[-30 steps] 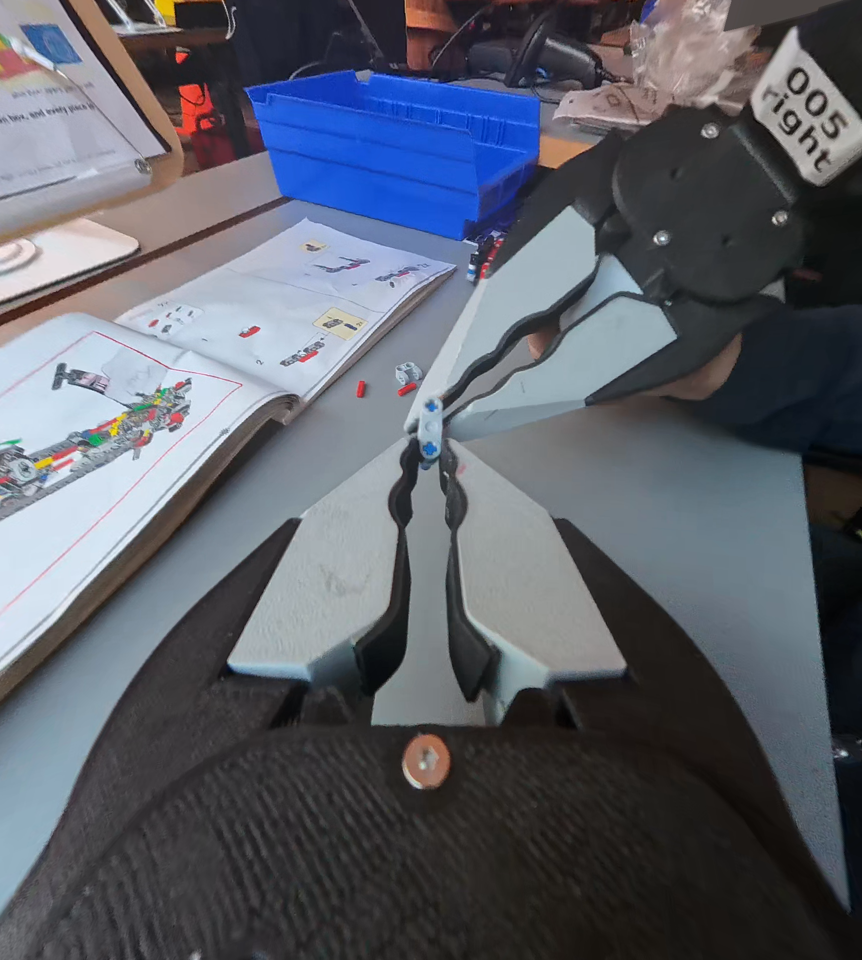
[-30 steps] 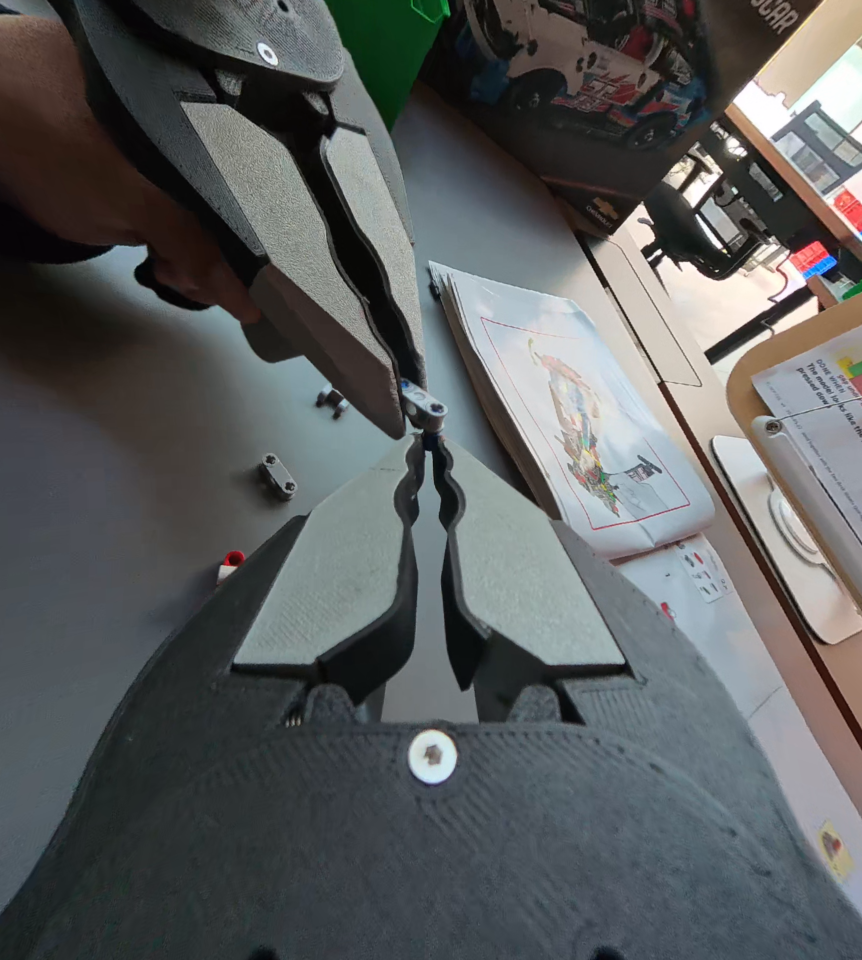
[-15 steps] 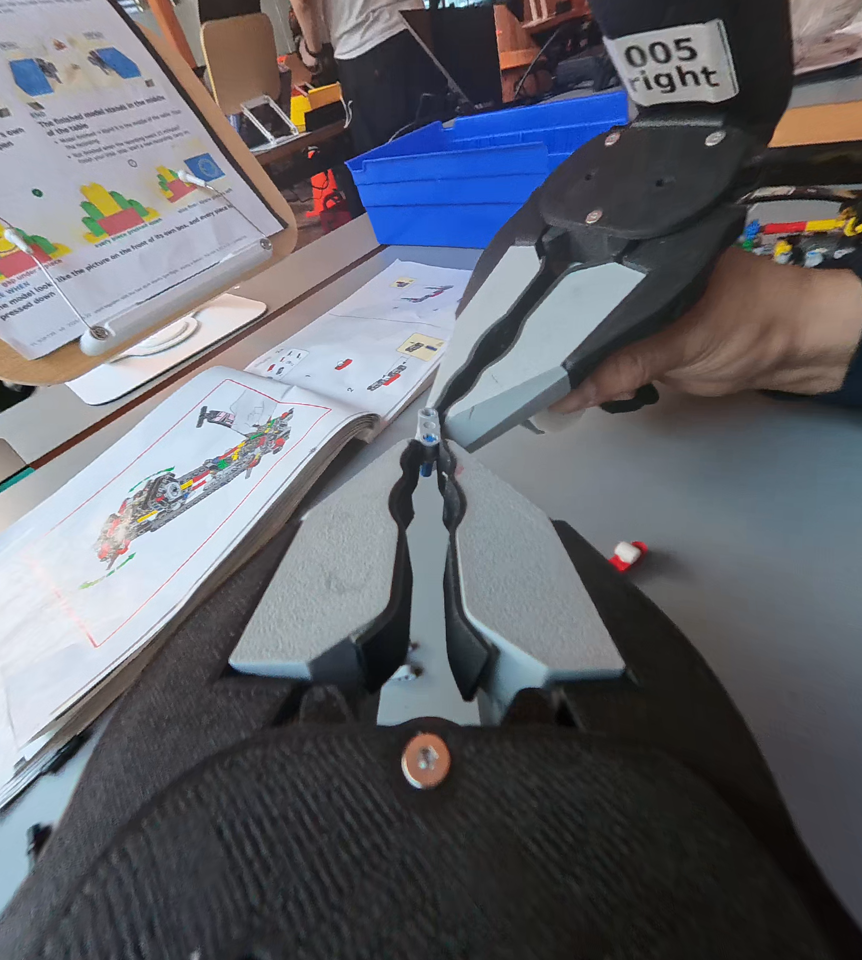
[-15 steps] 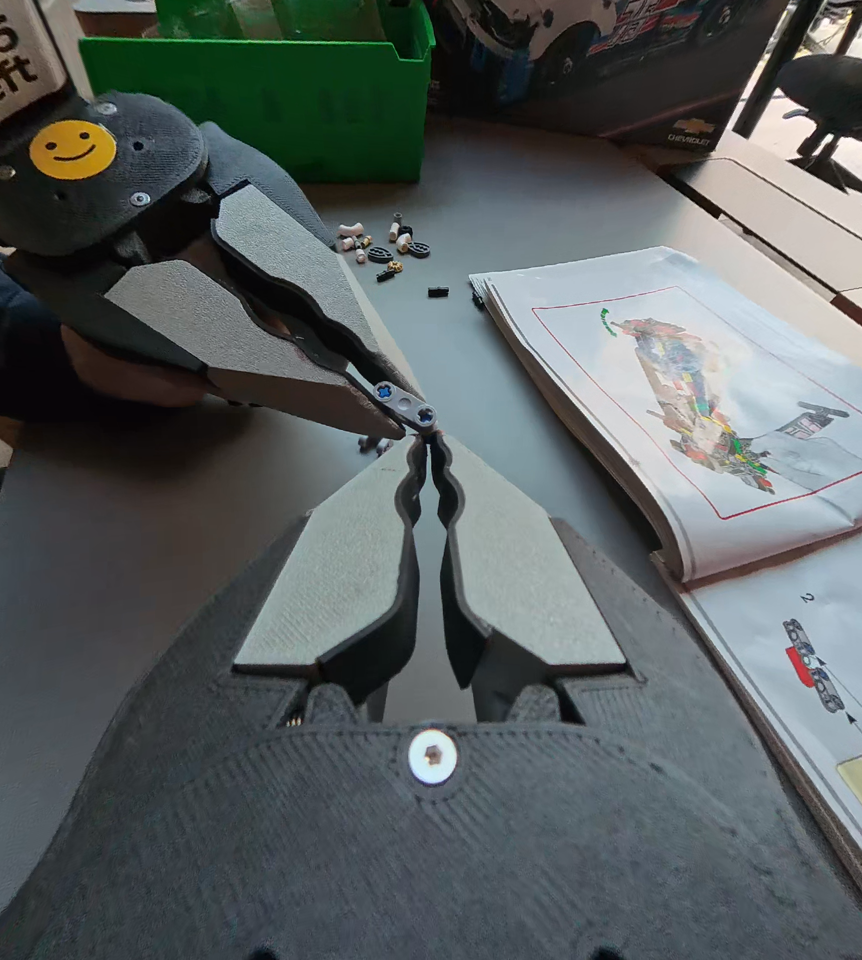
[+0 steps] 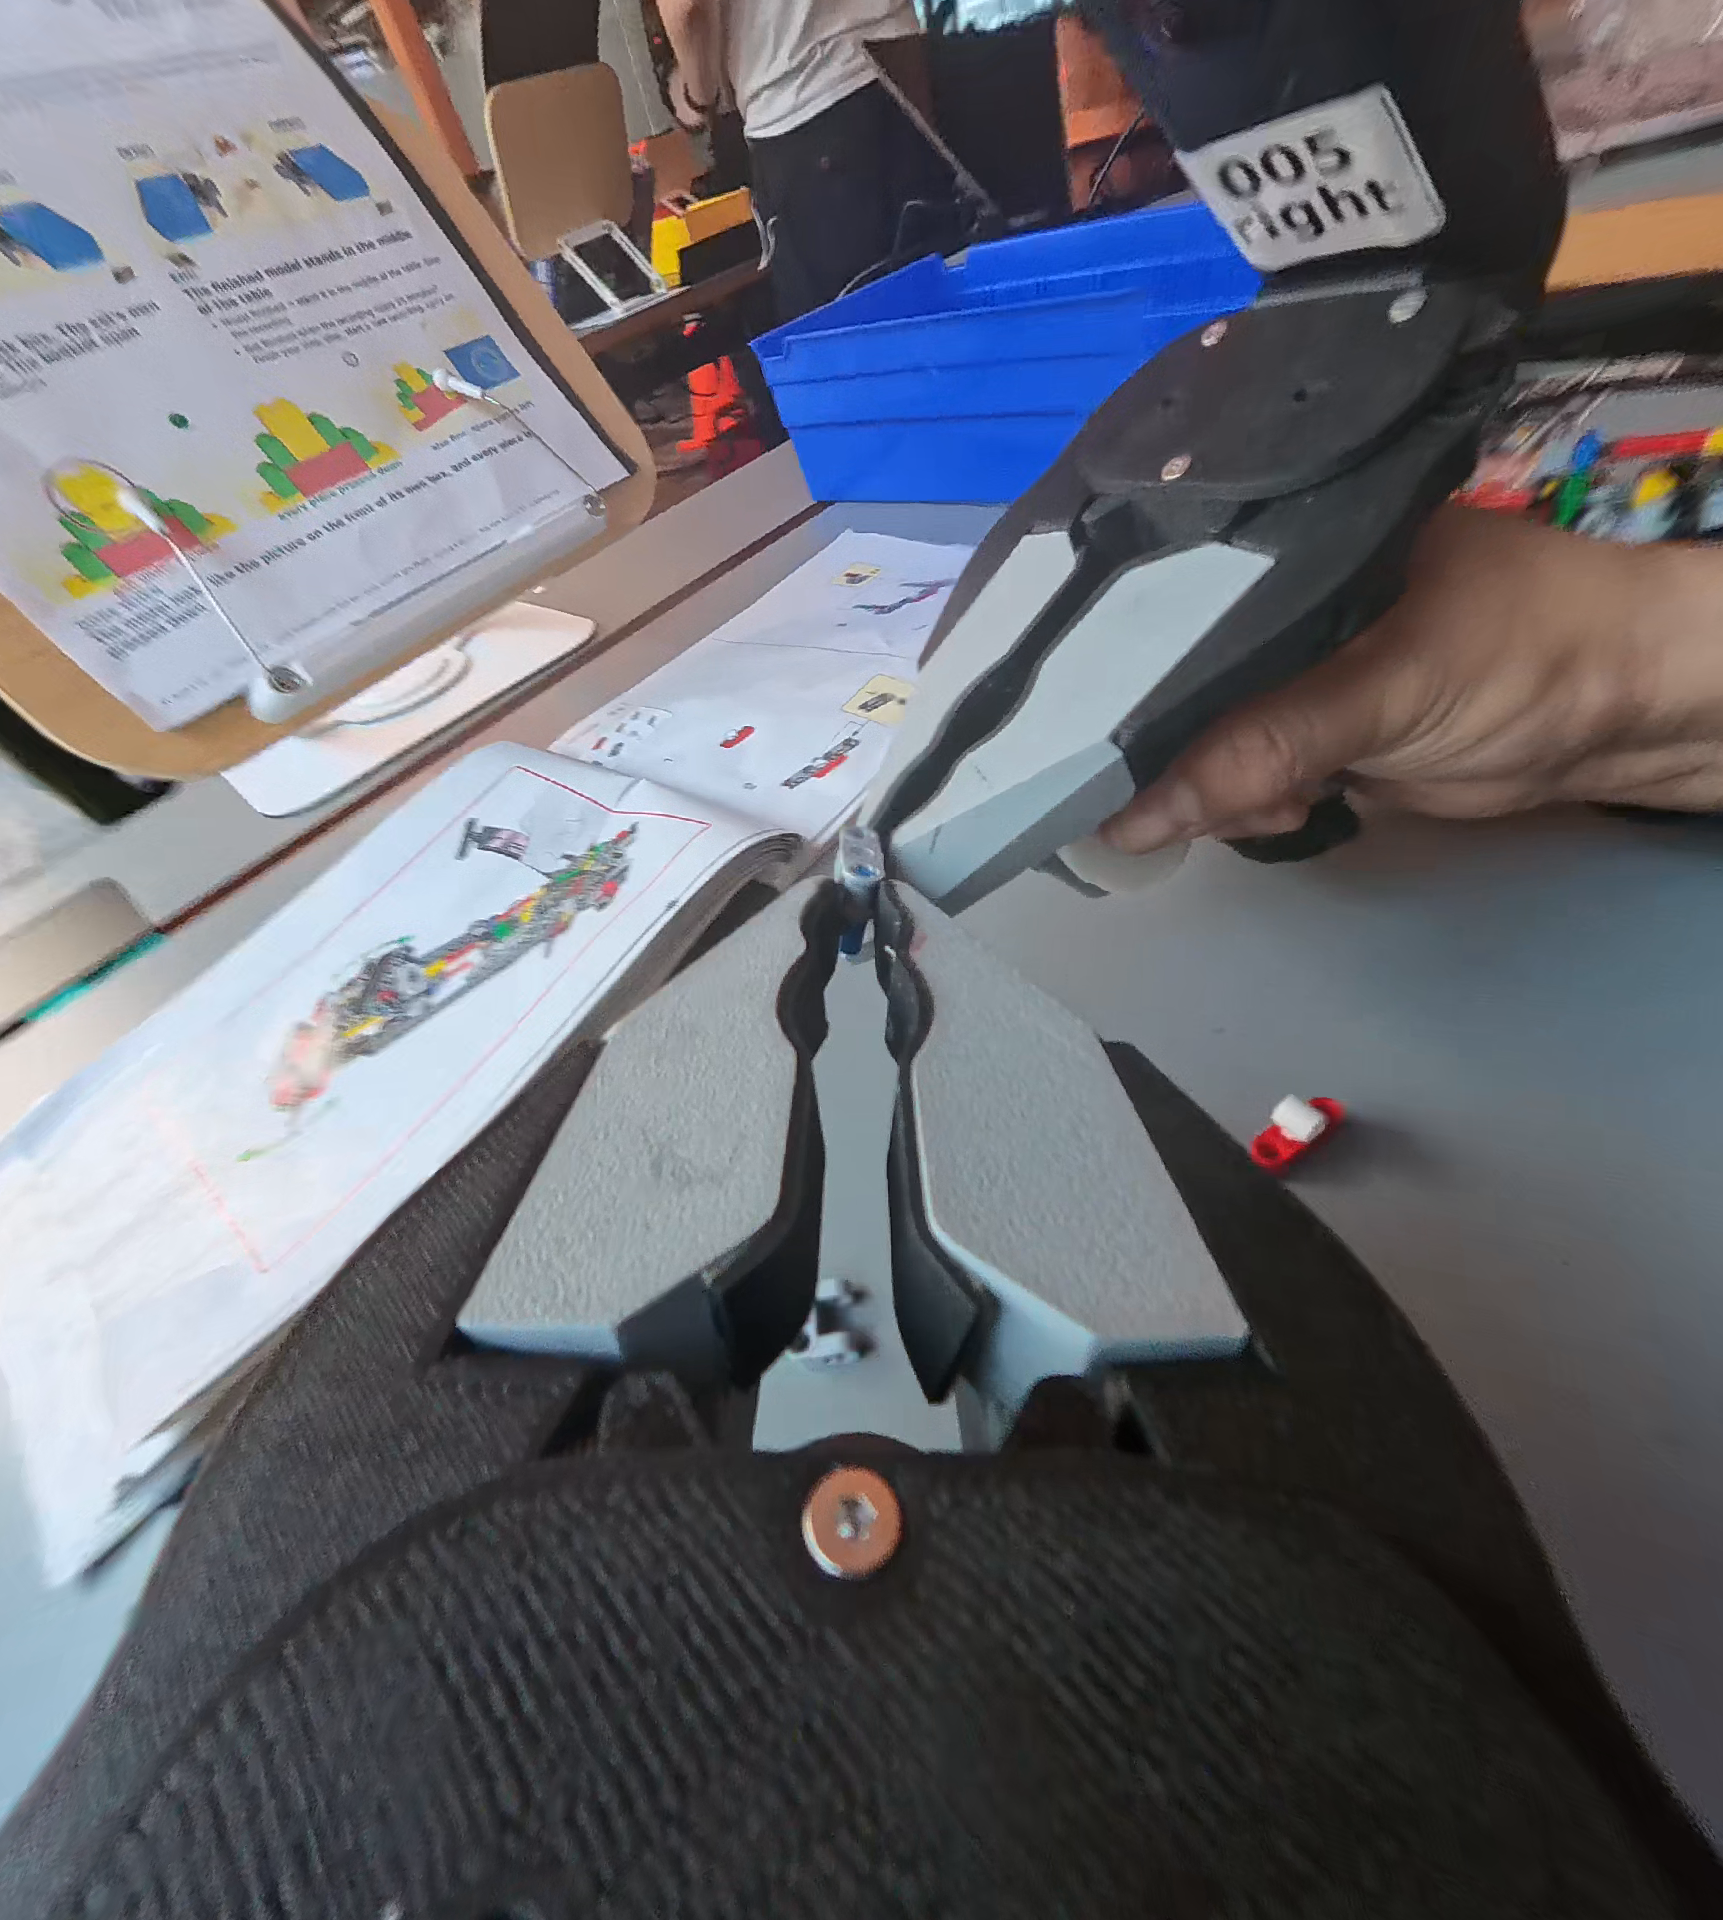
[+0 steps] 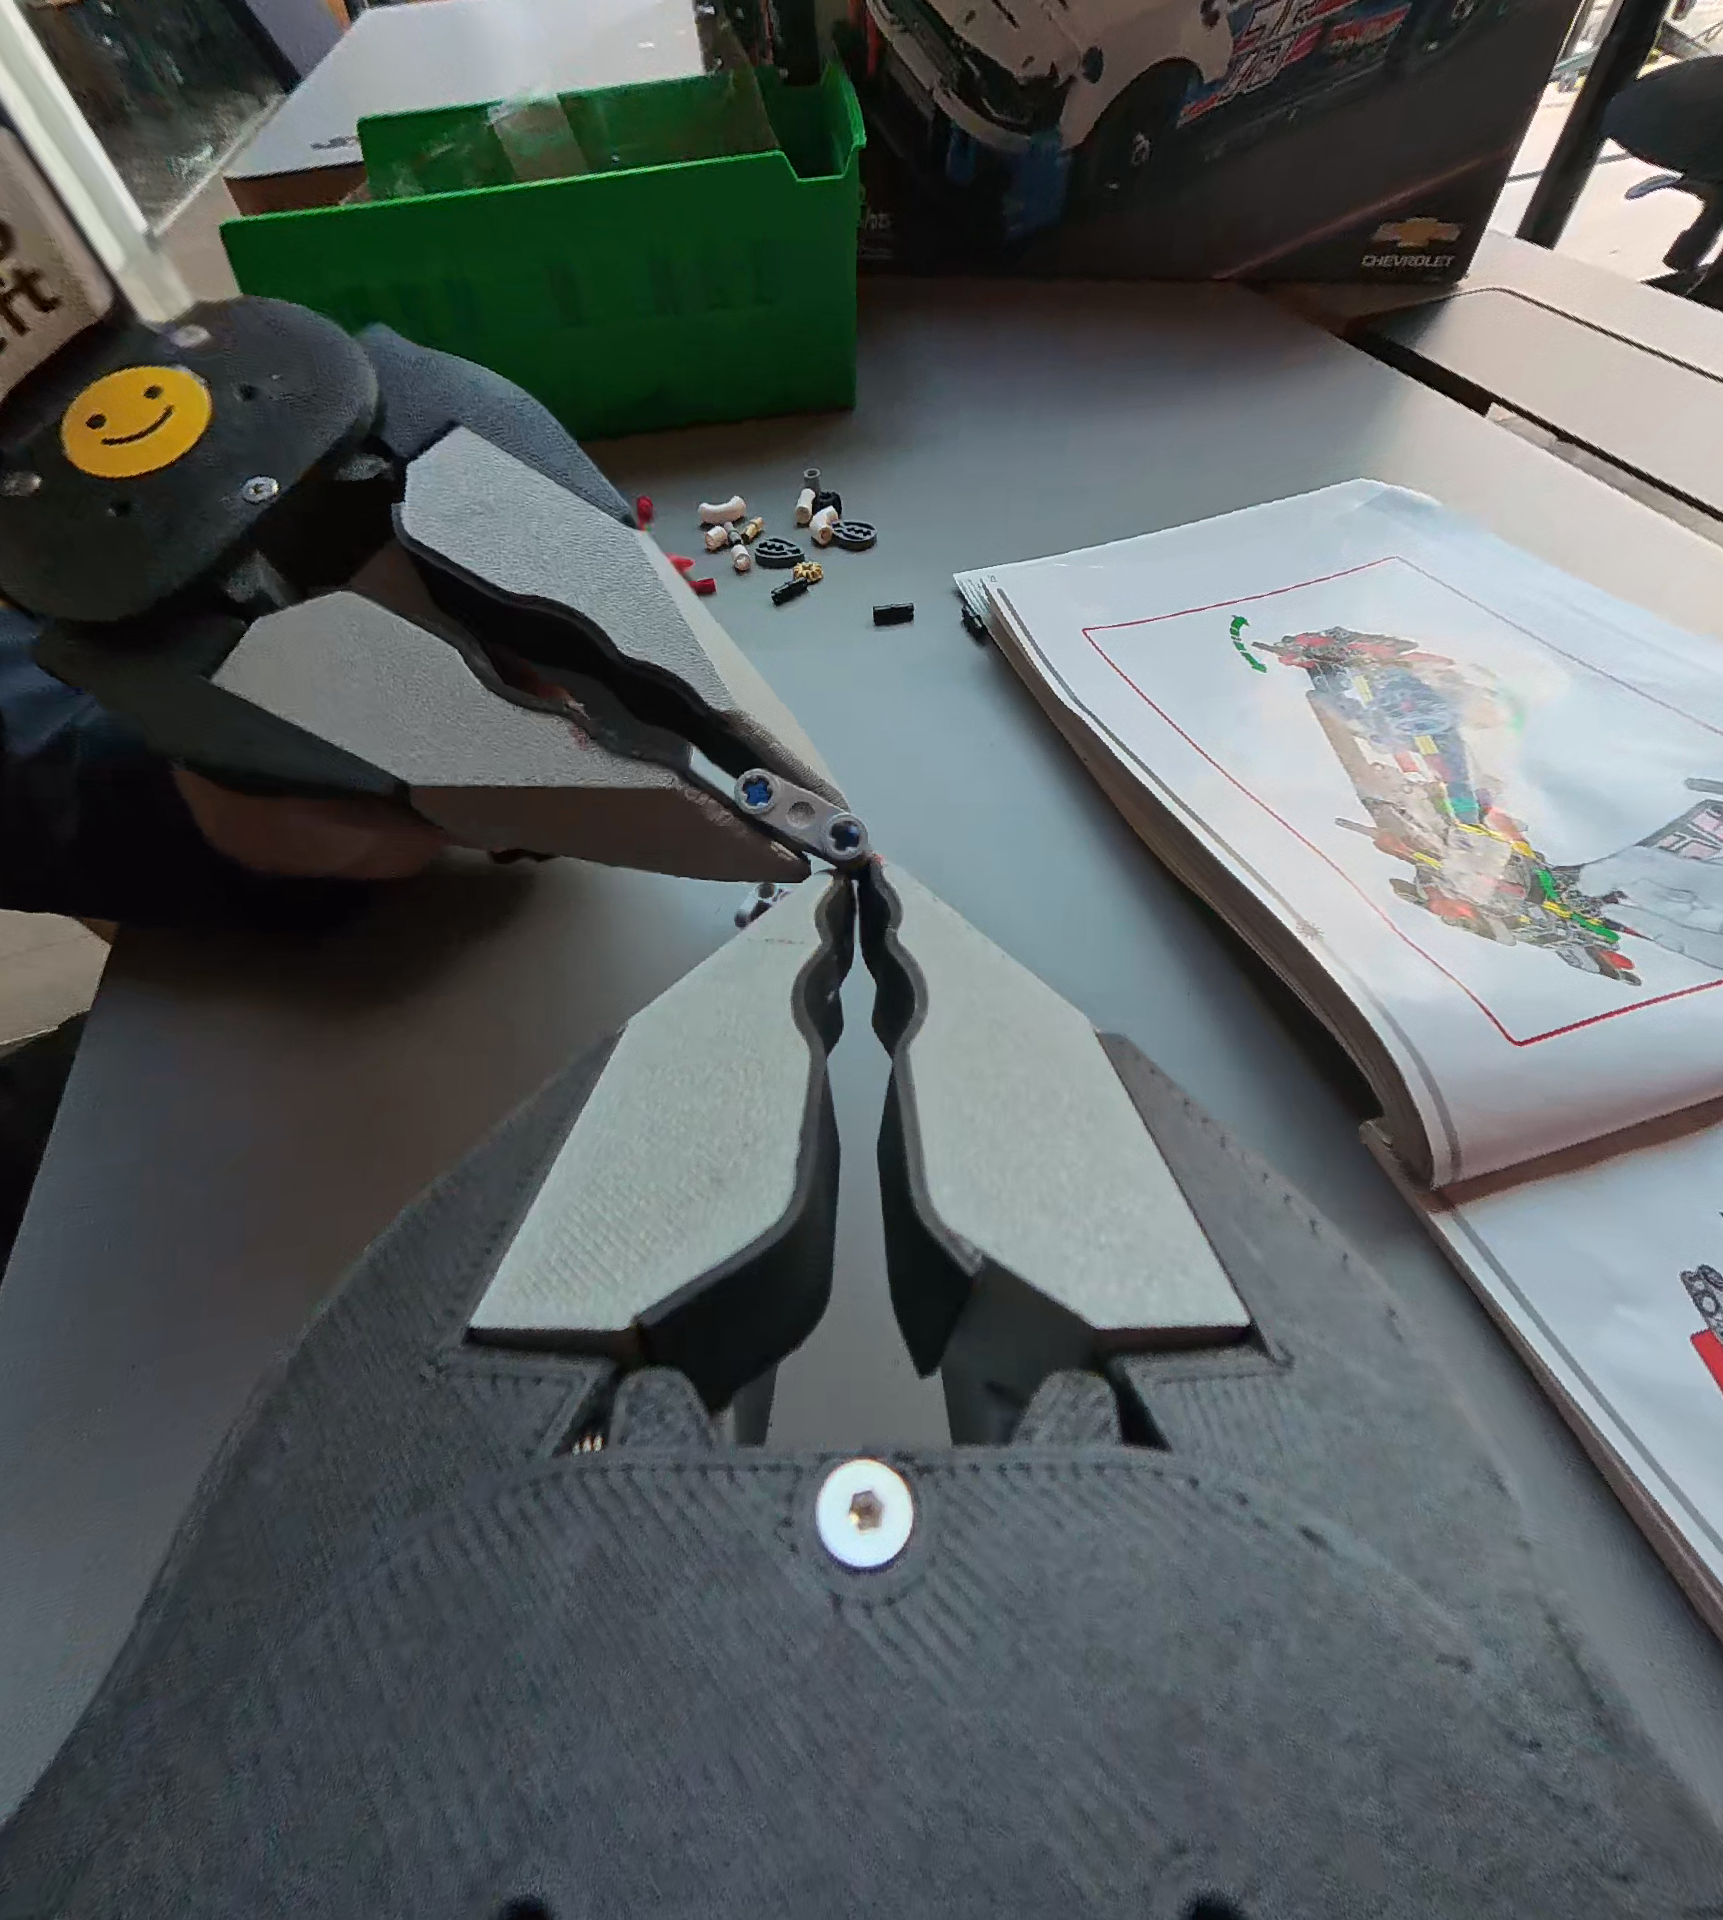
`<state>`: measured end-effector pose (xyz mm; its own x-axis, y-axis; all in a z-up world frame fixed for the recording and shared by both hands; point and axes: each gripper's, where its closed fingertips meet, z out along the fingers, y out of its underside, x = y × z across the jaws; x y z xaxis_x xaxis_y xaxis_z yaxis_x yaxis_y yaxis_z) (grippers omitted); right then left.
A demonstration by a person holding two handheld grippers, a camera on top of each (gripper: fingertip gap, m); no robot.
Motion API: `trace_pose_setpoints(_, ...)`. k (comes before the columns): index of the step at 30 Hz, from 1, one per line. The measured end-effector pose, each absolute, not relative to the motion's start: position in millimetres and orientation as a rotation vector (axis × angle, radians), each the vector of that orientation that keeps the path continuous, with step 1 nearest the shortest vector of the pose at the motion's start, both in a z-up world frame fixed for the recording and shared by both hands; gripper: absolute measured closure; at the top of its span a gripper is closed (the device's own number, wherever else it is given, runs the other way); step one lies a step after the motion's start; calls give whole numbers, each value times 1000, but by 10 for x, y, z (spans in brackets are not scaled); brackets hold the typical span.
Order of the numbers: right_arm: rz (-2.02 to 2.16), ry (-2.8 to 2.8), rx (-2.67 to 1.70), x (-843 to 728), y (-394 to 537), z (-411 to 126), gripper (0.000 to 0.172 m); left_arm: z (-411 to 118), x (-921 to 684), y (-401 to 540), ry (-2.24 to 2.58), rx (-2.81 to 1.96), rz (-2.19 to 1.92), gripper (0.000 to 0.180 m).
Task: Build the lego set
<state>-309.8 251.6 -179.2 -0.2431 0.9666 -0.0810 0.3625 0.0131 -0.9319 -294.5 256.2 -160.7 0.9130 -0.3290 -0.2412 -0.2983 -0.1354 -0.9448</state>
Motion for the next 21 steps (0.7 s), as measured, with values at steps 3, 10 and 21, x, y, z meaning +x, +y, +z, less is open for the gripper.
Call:
trace_pose_setpoints(3, 942, -1841, -1511, -3057, 2653, -2276, 172, -1185, -2652, 2411, 536, -1505, -75, 176)
trace_pose_setpoints(10, 1008, -1663, -1383, -3034, 2798, -1962, 172, -1384, -3053, 2532, 286, -1591, -482, 176)
trace_pose_setpoints(21, 1339, -1598, -1229, -2908, 2546, -1591, 160, -1512, -2909, 2614, 59, -1656, -1020, 175)
